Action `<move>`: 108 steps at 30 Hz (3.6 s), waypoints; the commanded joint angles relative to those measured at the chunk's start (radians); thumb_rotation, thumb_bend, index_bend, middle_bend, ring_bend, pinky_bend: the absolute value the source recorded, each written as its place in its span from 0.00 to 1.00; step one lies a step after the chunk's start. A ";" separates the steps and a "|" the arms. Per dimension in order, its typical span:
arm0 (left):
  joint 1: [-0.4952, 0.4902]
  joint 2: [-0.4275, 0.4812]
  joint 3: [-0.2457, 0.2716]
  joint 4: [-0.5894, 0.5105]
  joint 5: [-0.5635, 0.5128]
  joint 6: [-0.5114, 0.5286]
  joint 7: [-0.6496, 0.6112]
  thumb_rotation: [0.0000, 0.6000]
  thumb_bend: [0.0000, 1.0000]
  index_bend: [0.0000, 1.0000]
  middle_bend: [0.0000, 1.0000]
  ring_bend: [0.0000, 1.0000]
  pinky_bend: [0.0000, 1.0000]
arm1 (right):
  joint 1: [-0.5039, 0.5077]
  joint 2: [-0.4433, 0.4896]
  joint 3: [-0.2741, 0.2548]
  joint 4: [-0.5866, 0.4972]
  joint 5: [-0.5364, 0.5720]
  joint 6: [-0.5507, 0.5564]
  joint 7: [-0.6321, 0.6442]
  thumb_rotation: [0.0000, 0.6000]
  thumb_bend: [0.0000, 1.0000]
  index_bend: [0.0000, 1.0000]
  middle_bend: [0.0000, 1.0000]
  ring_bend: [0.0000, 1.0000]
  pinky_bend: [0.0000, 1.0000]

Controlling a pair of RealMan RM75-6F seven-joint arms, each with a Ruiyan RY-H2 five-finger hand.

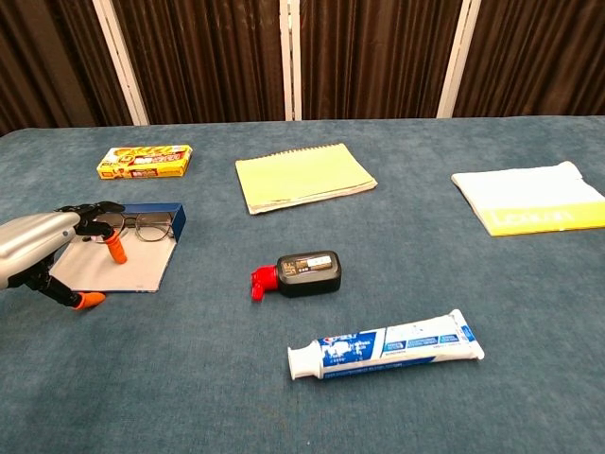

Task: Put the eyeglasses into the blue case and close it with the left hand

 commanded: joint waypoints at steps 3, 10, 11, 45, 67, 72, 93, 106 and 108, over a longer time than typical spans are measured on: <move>0.005 0.008 0.002 -0.010 0.003 0.003 -0.005 1.00 0.53 0.42 0.00 0.00 0.00 | 0.000 0.002 0.000 -0.002 0.000 -0.001 0.003 1.00 0.00 0.00 0.00 0.00 0.00; 0.008 0.021 -0.003 -0.022 -0.002 0.004 0.007 1.00 0.57 0.43 0.00 0.00 0.00 | 0.000 0.003 -0.003 -0.004 -0.005 -0.002 0.004 1.00 0.00 0.00 0.00 0.00 0.00; 0.008 0.022 -0.004 -0.023 -0.003 0.004 0.007 1.00 0.57 0.43 0.00 0.00 0.00 | 0.000 0.003 -0.003 -0.004 -0.005 -0.003 0.005 1.00 0.00 0.00 0.00 0.00 0.00; -0.023 -0.007 -0.040 0.014 -0.023 -0.027 -0.005 1.00 0.59 0.51 0.00 0.00 0.00 | 0.008 -0.003 -0.007 -0.003 0.001 -0.022 -0.006 1.00 0.00 0.00 0.00 0.00 0.00; 0.055 0.220 -0.019 -0.316 0.017 0.134 0.139 1.00 0.58 0.73 0.00 0.00 0.00 | 0.003 0.002 -0.012 -0.010 -0.015 -0.009 0.005 1.00 0.00 0.00 0.00 0.00 0.00; 0.067 0.313 -0.012 -0.474 -0.029 0.096 0.226 1.00 0.59 0.76 0.00 0.00 0.00 | 0.001 0.005 -0.013 -0.011 -0.017 -0.005 0.009 1.00 0.00 0.00 0.00 0.00 0.00; 0.001 0.249 -0.064 -0.467 -0.197 -0.059 0.311 1.00 0.56 0.73 0.00 0.00 0.00 | 0.006 0.002 -0.010 -0.005 -0.003 -0.018 0.005 1.00 0.00 0.00 0.00 0.00 0.00; -0.008 0.238 -0.080 -0.451 -0.205 -0.055 0.283 1.00 0.23 0.00 0.00 0.00 0.00 | 0.007 0.002 -0.010 -0.005 -0.001 -0.021 0.005 1.00 0.00 0.00 0.00 0.00 0.00; -0.007 0.244 -0.084 -0.457 -0.195 -0.044 0.271 1.00 0.23 0.00 0.00 0.00 0.00 | 0.006 0.003 -0.011 -0.006 -0.001 -0.021 0.006 1.00 0.00 0.00 0.00 0.00 0.00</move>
